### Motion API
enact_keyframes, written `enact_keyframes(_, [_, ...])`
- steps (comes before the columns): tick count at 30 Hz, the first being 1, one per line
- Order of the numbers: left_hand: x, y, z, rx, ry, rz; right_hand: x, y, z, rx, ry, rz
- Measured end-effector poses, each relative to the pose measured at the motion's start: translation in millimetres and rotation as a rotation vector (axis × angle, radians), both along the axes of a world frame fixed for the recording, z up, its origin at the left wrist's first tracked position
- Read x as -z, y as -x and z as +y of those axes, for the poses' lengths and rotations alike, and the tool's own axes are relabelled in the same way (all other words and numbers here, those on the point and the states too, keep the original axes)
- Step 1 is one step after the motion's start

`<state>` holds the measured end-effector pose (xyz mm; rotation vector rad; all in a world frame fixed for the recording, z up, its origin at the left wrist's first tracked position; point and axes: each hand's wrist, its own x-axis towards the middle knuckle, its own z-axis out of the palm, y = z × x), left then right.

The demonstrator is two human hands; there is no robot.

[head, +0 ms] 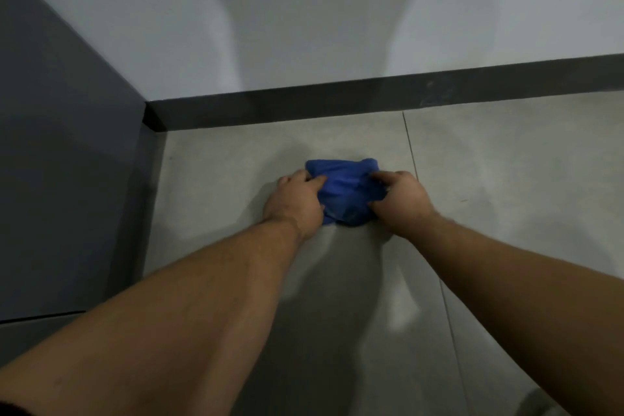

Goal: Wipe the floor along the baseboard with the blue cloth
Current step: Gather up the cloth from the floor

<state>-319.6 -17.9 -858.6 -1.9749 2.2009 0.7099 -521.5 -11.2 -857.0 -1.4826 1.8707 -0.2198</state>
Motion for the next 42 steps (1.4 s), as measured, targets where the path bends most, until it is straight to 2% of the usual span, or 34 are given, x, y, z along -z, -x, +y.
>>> enact_keyframes(3, [-0.8, 7.6, 1.6, 0.073, 0.047, -0.134, -1.2, -2.4, -3.4, -0.13, -0.017, 0.138])
enact_keyframes(6, [-1.3, 13.3, 5.3, 0.144, 0.104, -0.221, -2.3, -0.3, -7.2, -0.121, 0.003, 0.143])
enact_keyframes(9, [-15.3, 10.7, 1.9, 0.121, 0.141, -0.165, -17.1, 11.3, -11.9, -0.077, 0.049, 0.082])
enact_keyframes(15, [-129.1, 12.4, 5.8, -0.34, 0.063, 0.405, -121.4, 39.9, -11.5, 0.13, 0.103, -0.345])
enact_keyframes(18, [-211.9, 26.0, 14.4, -0.689, 0.05, 0.673, -201.2, 42.8, -8.9, 0.175, 0.15, -0.441])
enact_keyframes(21, [-303.1, 36.4, 23.4, -0.943, 0.019, 0.957, -298.5, 41.5, -8.4, 0.214, 0.178, -0.495])
enact_keyframes(24, [-402.0, 39.3, 32.9, -1.057, -0.104, 1.195, -407.1, 43.5, -10.8, 0.256, 0.13, -0.554])
enact_keyframes(26, [-468.9, 38.4, 39.3, -1.035, -0.192, 1.336, -479.0, 46.5, -11.8, 0.283, 0.055, -0.602])
enact_keyframes(30, [-594.6, 26.1, 52.7, -1.065, -0.168, 1.28, -606.7, 50.7, -10.7, 0.208, -0.133, -0.729])
enact_keyframes(34, [-697.6, 9.9, 63.8, -1.161, -0.068, 1.194, -706.3, 35.2, -19.6, 0.059, -0.095, -0.606])
enact_keyframes(38, [-774.0, -19.0, 74.5, -1.28, 0.08, 1.208, -783.2, -16.6, -35.8, -0.053, -0.059, -0.631])
enact_keyframes(42, [-837.8, -78.1, 97.2, -1.381, 0.255, 1.231, -846.8, -98.8, -47.0, -0.217, -0.132, -0.764])
